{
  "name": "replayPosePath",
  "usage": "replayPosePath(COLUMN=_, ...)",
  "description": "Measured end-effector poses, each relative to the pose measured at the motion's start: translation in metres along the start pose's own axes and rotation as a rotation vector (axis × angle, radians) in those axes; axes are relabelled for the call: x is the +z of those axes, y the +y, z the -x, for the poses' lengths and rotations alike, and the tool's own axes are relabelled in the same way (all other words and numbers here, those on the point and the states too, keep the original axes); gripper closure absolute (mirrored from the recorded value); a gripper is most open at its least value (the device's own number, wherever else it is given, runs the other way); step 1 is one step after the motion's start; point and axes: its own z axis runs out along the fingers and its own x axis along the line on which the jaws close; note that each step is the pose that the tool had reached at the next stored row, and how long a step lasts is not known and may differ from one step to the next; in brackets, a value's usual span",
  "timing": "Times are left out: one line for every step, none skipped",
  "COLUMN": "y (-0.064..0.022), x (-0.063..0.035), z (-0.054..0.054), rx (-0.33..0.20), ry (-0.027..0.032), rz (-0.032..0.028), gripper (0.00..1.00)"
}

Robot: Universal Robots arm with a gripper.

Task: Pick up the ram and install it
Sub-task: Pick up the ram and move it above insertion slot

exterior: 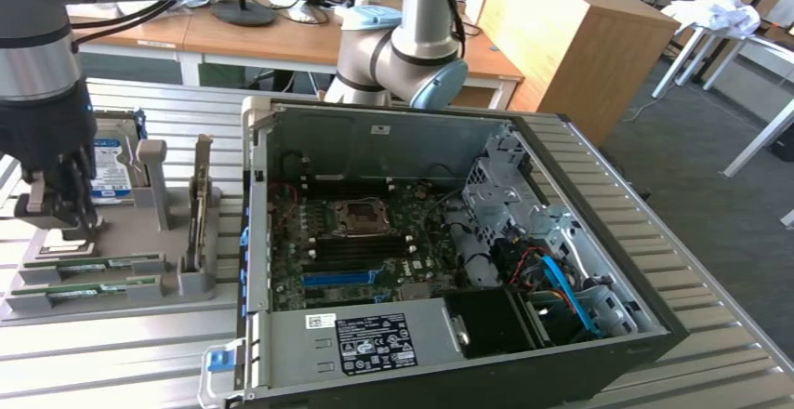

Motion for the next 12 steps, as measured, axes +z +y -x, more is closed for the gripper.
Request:
replayPosePath(y=0.0000, x=0.0007, z=0.0000, rx=0.000, ry=0.0000, rz=0.0000, gripper=0.70)
replayPosePath(y=0.0000, x=0.0012, z=0.0000, rx=0.000, ry=0.0000, rz=0.0000, gripper=0.70)
replayPosePath(y=0.0000, x=0.0018, z=0.0000, rx=0.000, ry=-0.0001, rz=0.0000, gripper=0.70)
replayPosePath(y=0.0000, x=0.0023, z=0.0000, rx=0.000, ry=0.0000, rz=0.0000, gripper=0.70)
replayPosePath(y=-0.0001, x=0.0029, z=0.0000, rx=0.000, ry=-0.0001, rz=-0.0001, gripper=0.70)
replayPosePath(y=-0.0001, x=0.0033, z=0.0000, rx=0.000, ry=-0.0001, rz=0.0000, gripper=0.70)
replayPosePath(y=-0.0001, x=0.0043, z=0.0000, rx=0.000, ry=0.0000, rz=0.0000, gripper=0.70)
replayPosePath(y=-0.0001, x=0.0049, z=0.0001, rx=0.000, ry=-0.0001, rz=-0.0001, gripper=0.70)
replayPosePath(y=-0.0001, x=0.0055, z=0.0001, rx=0.000, ry=0.0000, rz=0.0000, gripper=0.70)
replayPosePath(y=-0.0001, x=0.0069, z=0.0001, rx=0.000, ry=-0.0001, rz=-0.0002, gripper=0.70)
replayPosePath(y=-0.0002, x=0.0075, z=0.0001, rx=0.000, ry=0.0000, rz=-0.0001, gripper=0.70)
replayPosePath(y=-0.0002, x=0.0079, z=0.0001, rx=0.000, ry=0.0000, rz=0.0000, gripper=0.70)
